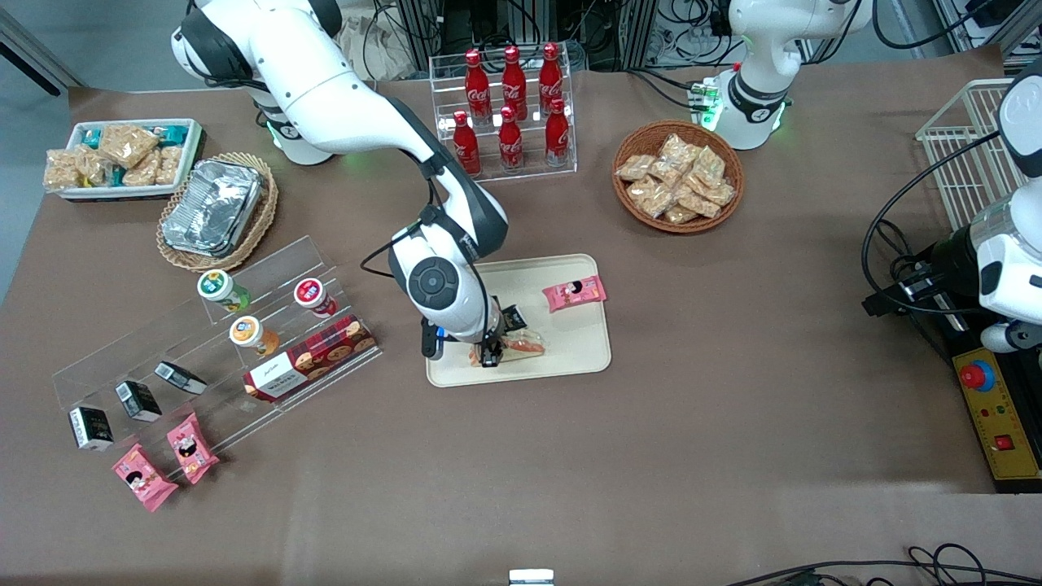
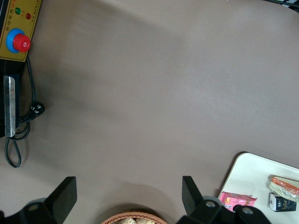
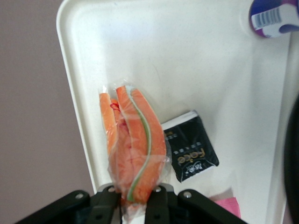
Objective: Place sandwich on tray
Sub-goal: 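Carry the sandwich over the white tray and lower it beside the black box, then open the right gripper to release the sandwich on the tray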
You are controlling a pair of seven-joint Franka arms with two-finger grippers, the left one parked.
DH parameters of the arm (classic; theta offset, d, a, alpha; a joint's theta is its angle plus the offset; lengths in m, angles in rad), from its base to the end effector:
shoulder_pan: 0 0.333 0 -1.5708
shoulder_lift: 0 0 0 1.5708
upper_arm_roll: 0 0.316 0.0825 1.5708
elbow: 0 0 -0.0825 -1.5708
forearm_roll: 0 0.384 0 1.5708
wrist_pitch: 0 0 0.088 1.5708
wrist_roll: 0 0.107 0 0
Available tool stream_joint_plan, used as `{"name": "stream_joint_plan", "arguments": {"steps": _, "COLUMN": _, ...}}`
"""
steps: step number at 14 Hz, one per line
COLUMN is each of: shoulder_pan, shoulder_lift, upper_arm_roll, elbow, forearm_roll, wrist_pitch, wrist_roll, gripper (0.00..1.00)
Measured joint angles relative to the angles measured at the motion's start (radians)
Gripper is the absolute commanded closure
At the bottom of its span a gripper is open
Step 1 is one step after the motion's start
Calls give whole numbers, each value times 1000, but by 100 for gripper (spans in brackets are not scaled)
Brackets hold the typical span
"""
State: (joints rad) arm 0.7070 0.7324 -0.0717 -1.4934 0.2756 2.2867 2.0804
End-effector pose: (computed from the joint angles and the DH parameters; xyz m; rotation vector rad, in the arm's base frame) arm 0.5723 0.4409 0.2443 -2.1148 2.1773 0.2264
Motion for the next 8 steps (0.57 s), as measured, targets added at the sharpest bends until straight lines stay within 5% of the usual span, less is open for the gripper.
{"name": "stream_joint_plan", "arguments": {"steps": 1, "shoulder_pan": 6, "shoulder_lift": 8, "upper_arm_roll": 0, "elbow": 0, "forearm_roll": -7, "wrist_pitch": 7, "wrist_roll": 0, "gripper": 60}}
{"name": "stream_joint_plan", "arguments": {"steps": 3, "shoulder_pan": 12, "shoulder_lift": 20, "upper_arm_roll": -3, "elbow": 1, "forearm_roll": -14, "wrist_pitch": 19, "wrist_roll": 0, "gripper": 51}}
{"name": "stream_joint_plan", "arguments": {"steps": 5, "shoulder_pan": 13, "shoulder_lift": 20, "upper_arm_roll": -4, "elbow": 3, "forearm_roll": -22, "wrist_pitch": 19, "wrist_roll": 0, "gripper": 29}}
{"name": "stream_joint_plan", "arguments": {"steps": 8, "shoulder_pan": 16, "shoulder_lift": 20, "upper_arm_roll": -9, "elbow": 9, "forearm_roll": -28, "wrist_pitch": 19, "wrist_roll": -1, "gripper": 17}}
